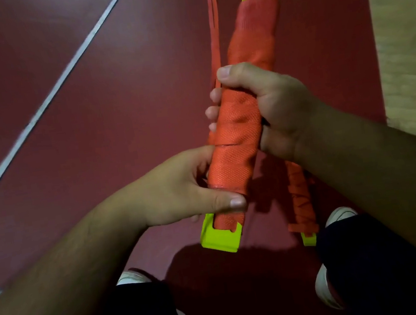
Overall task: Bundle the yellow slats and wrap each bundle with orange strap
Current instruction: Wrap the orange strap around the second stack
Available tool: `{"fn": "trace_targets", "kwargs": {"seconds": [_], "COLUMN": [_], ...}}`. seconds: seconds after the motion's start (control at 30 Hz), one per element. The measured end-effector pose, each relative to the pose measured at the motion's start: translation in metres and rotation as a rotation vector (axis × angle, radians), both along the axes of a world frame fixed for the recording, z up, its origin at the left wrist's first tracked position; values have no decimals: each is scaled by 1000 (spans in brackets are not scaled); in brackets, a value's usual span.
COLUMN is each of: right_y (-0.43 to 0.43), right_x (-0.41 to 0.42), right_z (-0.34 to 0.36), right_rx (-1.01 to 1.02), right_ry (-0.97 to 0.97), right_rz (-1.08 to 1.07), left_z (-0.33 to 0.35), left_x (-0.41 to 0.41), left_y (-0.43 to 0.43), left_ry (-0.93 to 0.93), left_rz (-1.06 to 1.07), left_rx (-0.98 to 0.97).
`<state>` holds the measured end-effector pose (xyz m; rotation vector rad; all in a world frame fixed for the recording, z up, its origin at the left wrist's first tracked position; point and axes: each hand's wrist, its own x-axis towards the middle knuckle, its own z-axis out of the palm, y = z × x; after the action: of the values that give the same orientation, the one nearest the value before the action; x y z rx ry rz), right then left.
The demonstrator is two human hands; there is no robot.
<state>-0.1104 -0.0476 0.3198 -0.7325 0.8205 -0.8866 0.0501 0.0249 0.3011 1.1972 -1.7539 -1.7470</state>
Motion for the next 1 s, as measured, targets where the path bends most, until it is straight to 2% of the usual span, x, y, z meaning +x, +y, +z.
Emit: {"fn": "trace_targets", "kwargs": {"seconds": [0.13, 0.27, 0.4, 0.7, 1.0], "right_y": [1, 3, 4, 4, 5], "right_x": [0, 7, 9, 6, 3], "right_z": [2, -5, -12, -6, 6], "right_rx": [-40, -64, -3, 31, -6], "right_ry": [44, 160, 178, 63, -117], "right_rz": [-22, -130, -162, -50, 62], "left_z": [-4, -8, -11, -12, 0], "left_x": [-4, -1, -3, 6, 7], "left_y": [2, 1, 2, 0, 2], "left_ry": [7, -196, -342, -61, 94], "left_rz": [44, 121, 131, -44, -76], "left_rx": [-19, -153, -270, 87, 117]}}
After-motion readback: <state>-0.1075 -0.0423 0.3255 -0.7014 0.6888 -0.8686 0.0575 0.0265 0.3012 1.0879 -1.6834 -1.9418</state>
